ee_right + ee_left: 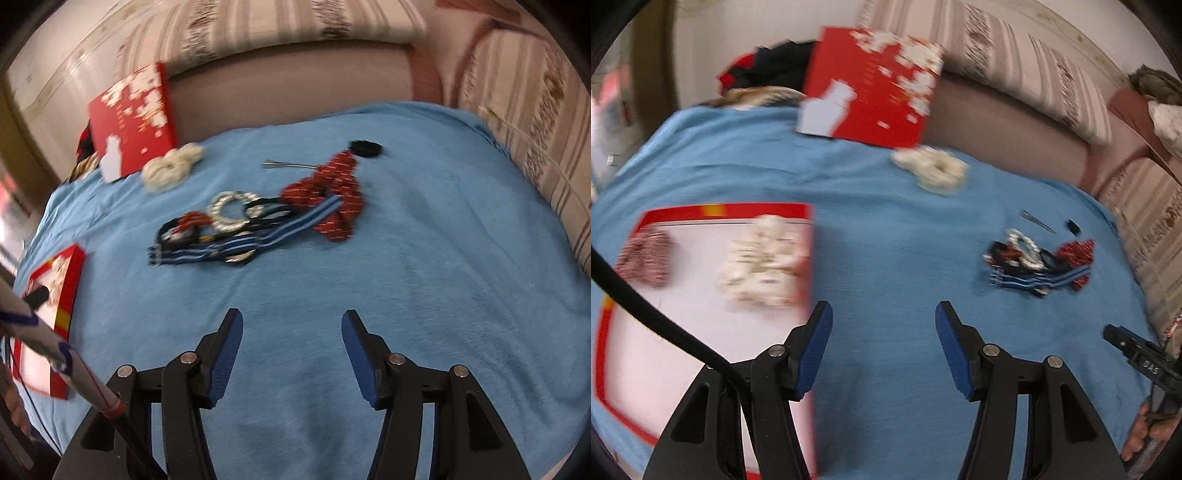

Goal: Organize jewelry
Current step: 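Grasp the black hair tie with the left tool while the right tool grasps the red polka-dot scrunchie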

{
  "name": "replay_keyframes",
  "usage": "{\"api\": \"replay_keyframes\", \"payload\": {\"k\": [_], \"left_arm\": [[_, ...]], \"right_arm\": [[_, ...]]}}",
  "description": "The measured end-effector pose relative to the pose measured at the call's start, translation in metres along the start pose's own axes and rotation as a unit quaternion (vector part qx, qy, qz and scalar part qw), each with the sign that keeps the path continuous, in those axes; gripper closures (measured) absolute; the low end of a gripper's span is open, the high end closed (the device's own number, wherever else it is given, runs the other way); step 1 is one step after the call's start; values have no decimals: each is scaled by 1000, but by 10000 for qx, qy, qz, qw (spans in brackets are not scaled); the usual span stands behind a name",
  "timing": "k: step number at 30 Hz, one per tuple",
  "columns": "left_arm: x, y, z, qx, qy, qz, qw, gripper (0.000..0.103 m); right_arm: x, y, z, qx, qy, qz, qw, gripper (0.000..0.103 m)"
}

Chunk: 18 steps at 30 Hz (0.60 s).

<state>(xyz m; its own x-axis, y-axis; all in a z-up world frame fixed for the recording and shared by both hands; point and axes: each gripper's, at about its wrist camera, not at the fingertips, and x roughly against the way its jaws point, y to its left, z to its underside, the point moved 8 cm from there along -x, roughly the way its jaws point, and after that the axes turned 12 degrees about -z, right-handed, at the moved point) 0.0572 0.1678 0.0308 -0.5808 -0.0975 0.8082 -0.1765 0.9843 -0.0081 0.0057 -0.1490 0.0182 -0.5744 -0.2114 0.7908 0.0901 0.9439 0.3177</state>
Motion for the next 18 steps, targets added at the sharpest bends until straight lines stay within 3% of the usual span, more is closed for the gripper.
{"api": "replay_keyframes", "payload": {"k": [10, 18], "left_arm": [[-76, -94, -31, -216, 761, 757, 9940, 46], [-111, -131, -44, -55, 1182, 1414, 9829, 46]], "right_arm": [[-21, -49, -46, -469, -283, -234, 9982, 43], [-53, -66, -97, -371, -340, -137, 9986, 43]]}}
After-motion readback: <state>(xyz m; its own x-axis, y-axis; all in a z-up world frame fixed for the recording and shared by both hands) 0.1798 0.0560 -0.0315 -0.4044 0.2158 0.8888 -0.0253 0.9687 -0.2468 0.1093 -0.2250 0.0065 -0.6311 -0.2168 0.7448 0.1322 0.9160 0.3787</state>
